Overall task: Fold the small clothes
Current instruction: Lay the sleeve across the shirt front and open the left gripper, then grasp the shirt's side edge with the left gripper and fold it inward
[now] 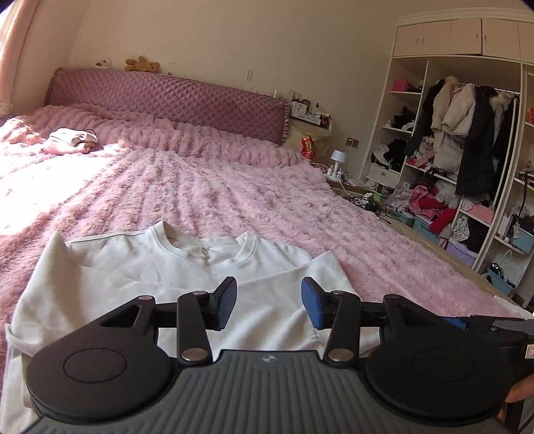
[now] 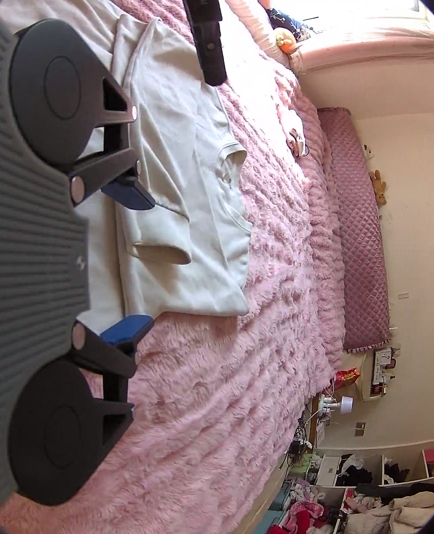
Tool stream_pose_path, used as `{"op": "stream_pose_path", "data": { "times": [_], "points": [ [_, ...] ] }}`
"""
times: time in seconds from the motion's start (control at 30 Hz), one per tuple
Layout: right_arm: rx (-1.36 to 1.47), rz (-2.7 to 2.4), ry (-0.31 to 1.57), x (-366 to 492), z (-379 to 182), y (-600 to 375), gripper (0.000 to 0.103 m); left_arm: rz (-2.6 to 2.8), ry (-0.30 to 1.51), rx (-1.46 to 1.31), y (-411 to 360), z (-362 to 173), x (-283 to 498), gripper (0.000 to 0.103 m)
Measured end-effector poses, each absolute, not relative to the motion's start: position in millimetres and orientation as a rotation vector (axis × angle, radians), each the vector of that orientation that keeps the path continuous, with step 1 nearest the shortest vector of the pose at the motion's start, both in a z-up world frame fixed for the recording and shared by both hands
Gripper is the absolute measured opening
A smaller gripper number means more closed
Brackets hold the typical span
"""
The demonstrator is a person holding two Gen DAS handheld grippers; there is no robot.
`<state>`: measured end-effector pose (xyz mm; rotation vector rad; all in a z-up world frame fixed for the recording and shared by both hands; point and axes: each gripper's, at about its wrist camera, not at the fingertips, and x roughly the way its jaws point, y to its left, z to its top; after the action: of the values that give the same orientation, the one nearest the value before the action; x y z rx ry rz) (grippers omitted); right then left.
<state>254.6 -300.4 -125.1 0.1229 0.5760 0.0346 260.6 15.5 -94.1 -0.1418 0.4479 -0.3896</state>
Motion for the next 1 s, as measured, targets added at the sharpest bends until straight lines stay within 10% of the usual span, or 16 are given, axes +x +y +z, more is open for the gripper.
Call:
{"op": "stream_pose_path", "data": {
  "times": [0.37, 0.8, 0.9, 1.0],
  "points": [
    [0.249, 0.052, 0.635, 343, -147, -295, 0.068, 0.010, 0.592, 0.096, 148, -122, 267, 0.065],
    [0.275, 0.052, 0.710, 361, -166, -289, 0.066, -0.120, 0.630, 0.514, 128, -168, 301, 0.064],
    [0.270, 0.055, 0.729, 362, -170, -288, 0.052, -0.183, 0.630, 0.567, 123, -173, 306, 0.042],
    [0.268, 0.072, 0.754, 364, -174, -288, 0.006, -0.259, 0.653, 0.553, 124, -176, 306, 0.018]
  ]
}}
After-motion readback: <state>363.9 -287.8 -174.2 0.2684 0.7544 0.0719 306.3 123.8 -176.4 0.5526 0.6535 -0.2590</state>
